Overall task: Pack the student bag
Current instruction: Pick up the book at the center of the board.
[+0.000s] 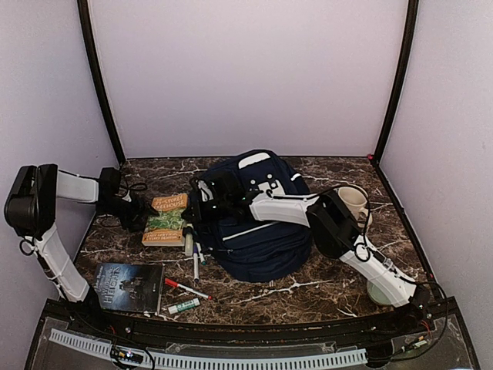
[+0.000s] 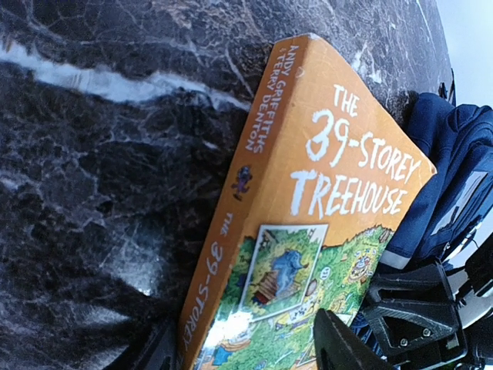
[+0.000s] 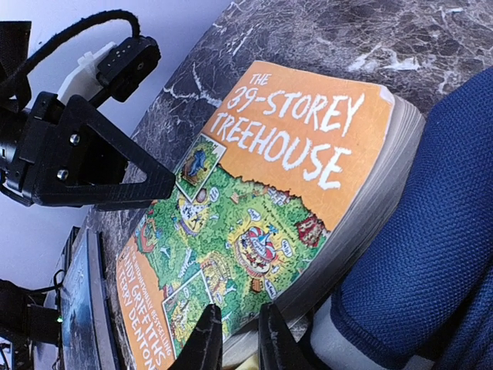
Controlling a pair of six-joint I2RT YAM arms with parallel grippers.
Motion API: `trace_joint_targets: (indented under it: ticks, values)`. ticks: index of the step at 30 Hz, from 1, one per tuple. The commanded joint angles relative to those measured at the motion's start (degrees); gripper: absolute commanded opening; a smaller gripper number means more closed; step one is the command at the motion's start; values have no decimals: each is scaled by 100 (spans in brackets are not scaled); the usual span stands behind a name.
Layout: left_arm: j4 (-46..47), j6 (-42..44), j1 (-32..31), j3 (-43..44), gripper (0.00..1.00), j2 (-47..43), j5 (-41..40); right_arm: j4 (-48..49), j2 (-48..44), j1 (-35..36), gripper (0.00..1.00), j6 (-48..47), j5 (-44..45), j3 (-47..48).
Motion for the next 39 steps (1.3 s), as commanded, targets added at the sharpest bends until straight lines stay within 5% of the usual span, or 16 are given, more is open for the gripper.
trace_joint_targets:
  ticks: [1,7,17,30,39]
  values:
    - [626,-282,-183,-217,61,192,1007,-1100,775,49,15,368,-94,-483]
    - [1672,-1254,-291,-366,54,-373,1985,-1032,834,10,14,501,-194,-492]
    - [1144,-1266,-350,-392,57,-1525,1550,-886,831,-48,13,628,-348,-577]
    - [1331,-1412,-347,-551,58,-840,1481,-799,793,-46,13,619,-351,-666]
    - [62,-797,-351,-76,33,-1115,488,-685,691,-48,13,611,-439,-757]
